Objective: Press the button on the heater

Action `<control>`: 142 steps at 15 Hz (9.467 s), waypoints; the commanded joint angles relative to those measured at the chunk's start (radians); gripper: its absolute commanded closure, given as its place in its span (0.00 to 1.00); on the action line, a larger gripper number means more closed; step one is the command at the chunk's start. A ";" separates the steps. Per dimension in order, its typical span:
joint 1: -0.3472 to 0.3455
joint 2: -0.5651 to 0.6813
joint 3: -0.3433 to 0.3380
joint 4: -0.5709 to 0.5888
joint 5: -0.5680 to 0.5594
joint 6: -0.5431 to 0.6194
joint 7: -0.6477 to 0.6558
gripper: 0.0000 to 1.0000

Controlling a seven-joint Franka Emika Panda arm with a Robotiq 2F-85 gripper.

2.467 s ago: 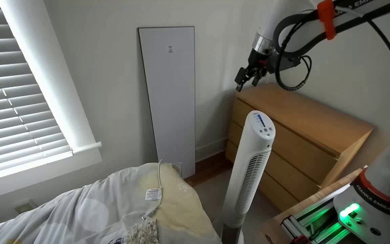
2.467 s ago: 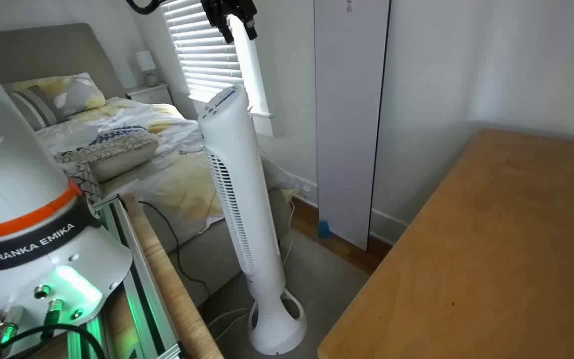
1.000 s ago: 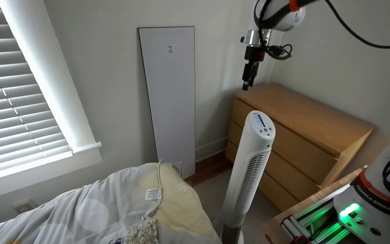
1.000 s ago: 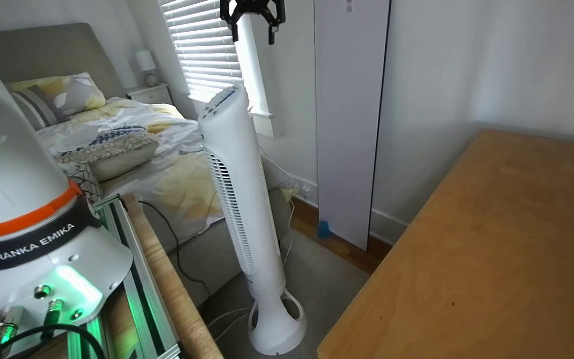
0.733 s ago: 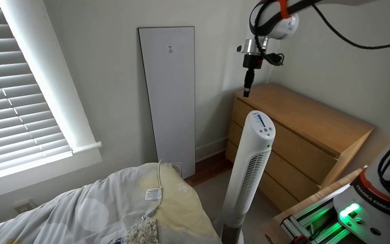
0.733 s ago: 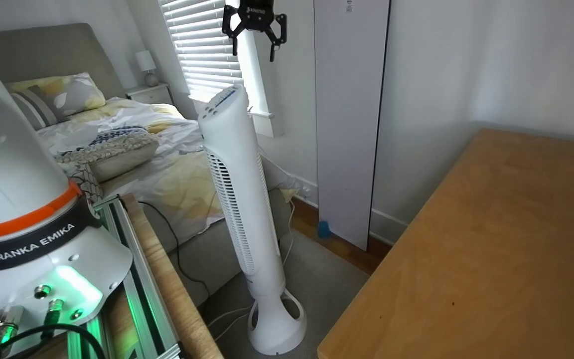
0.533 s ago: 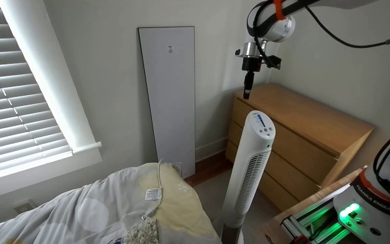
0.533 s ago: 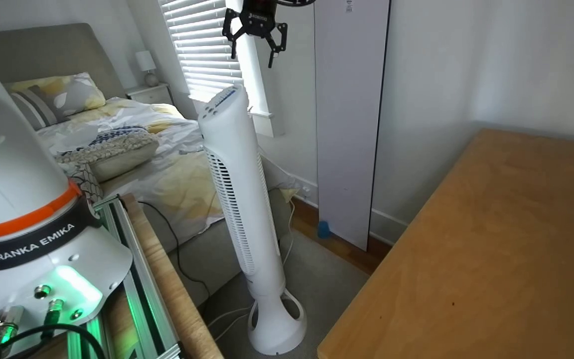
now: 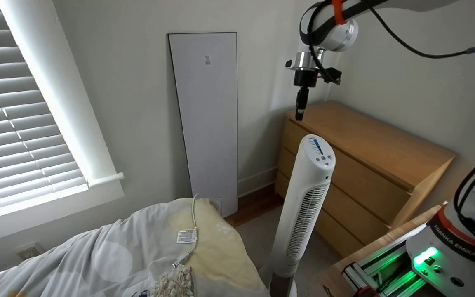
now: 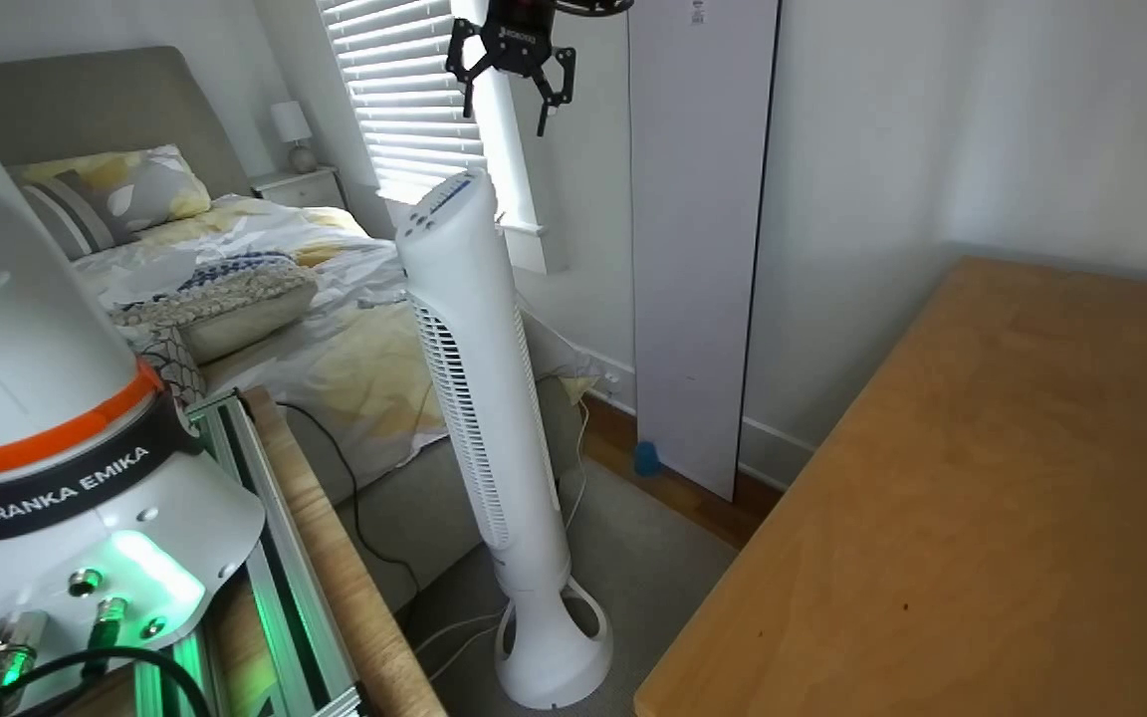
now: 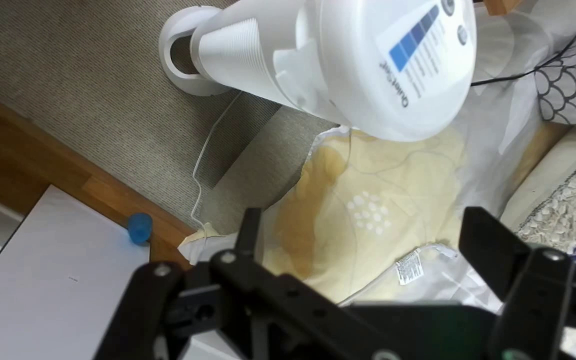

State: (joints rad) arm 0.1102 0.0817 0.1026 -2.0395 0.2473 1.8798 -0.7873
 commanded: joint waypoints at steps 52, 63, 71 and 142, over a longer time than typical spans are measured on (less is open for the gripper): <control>-0.016 0.177 0.063 0.069 -0.118 -0.237 -0.299 0.00; -0.017 0.186 0.068 0.065 -0.114 -0.266 -0.335 0.00; -0.021 0.224 0.071 0.071 -0.109 -0.282 -0.376 0.58; -0.064 -0.003 -0.012 0.052 -0.291 0.199 0.333 0.00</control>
State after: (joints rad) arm 0.0406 0.0786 0.0959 -1.9899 -0.0439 2.0816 -0.4541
